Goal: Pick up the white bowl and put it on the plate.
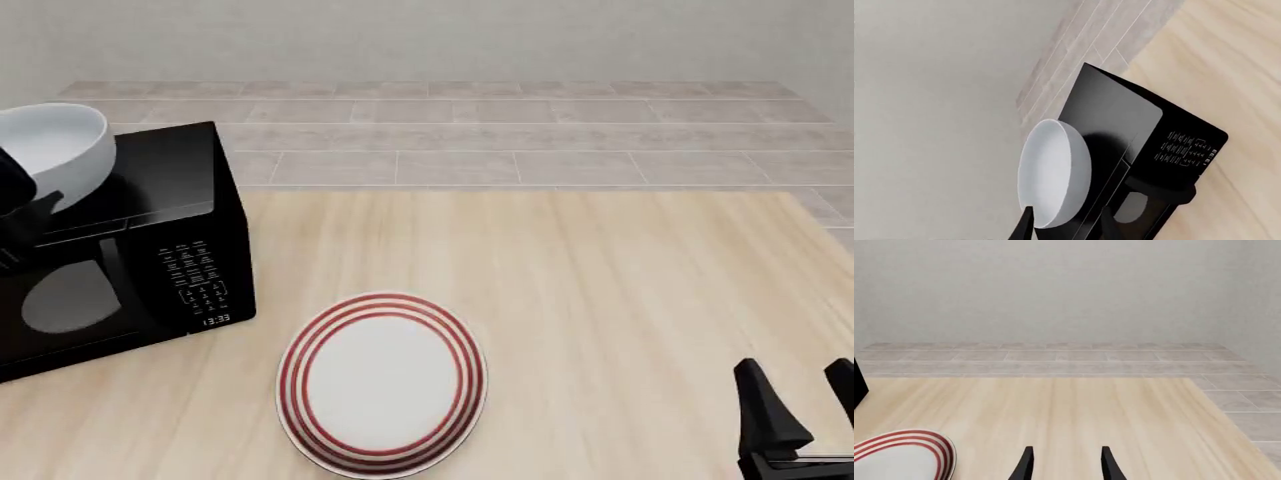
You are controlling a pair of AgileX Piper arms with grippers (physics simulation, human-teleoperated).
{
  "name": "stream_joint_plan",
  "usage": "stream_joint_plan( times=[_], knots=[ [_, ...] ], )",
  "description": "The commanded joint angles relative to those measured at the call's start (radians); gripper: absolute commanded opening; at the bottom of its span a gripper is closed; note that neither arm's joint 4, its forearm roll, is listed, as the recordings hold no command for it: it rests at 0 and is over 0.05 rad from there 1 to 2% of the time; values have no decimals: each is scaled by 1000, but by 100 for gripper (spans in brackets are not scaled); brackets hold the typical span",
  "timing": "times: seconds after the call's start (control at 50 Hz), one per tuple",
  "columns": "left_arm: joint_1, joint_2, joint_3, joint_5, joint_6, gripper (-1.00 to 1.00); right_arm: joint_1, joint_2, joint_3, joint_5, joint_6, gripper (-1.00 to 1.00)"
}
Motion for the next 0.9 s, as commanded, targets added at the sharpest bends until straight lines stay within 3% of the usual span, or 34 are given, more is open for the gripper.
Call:
stream_joint_plan(
  times=[0.02,0.2,0.9],
  knots=[
    [18,31,23,-53,12,100,-1,-5,0,5,0,100],
    [20,47,58,-93,6,100,-1,-5,0,5,0,100],
    [58,126,45,-138,-7,100,-1,-5,0,5,0,100]
  ],
)
